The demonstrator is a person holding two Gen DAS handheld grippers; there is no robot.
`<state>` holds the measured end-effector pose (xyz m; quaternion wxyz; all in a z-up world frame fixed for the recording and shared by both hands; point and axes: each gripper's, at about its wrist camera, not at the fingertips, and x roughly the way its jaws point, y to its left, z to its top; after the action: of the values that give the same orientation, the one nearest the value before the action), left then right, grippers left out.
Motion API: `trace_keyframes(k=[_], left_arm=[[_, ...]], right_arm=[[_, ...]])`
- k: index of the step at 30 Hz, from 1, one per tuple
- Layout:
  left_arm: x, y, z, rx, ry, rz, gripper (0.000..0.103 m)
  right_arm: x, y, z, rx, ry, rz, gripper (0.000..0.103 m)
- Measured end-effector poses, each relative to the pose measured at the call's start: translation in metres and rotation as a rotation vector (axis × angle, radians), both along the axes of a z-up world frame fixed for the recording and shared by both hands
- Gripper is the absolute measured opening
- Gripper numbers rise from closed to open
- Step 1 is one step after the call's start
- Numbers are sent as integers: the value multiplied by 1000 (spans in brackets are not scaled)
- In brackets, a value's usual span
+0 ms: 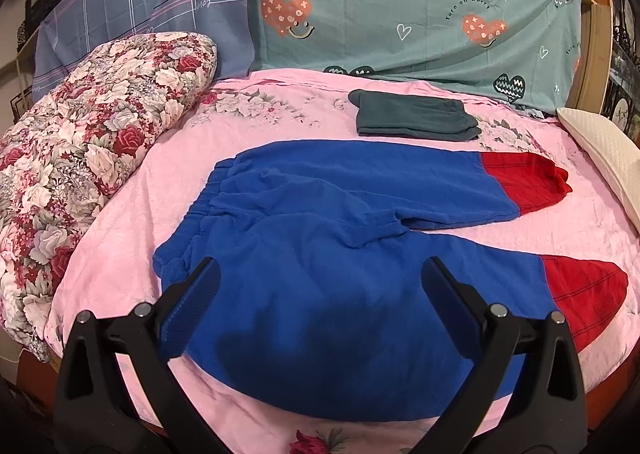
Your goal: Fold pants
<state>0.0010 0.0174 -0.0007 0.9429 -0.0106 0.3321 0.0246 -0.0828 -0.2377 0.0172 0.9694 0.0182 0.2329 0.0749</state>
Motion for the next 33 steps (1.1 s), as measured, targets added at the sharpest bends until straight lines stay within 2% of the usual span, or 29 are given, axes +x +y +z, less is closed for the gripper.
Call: trace_keyframes(k=[15,33], left_arm=[[-2,-1,0,5,-10,8,101],[-6,-3,-1,11,-18,3,101]], right_arm=[[7,-7,-10,-28,33,-71,102],[4,-6,-8,-33,32,-80,102]])
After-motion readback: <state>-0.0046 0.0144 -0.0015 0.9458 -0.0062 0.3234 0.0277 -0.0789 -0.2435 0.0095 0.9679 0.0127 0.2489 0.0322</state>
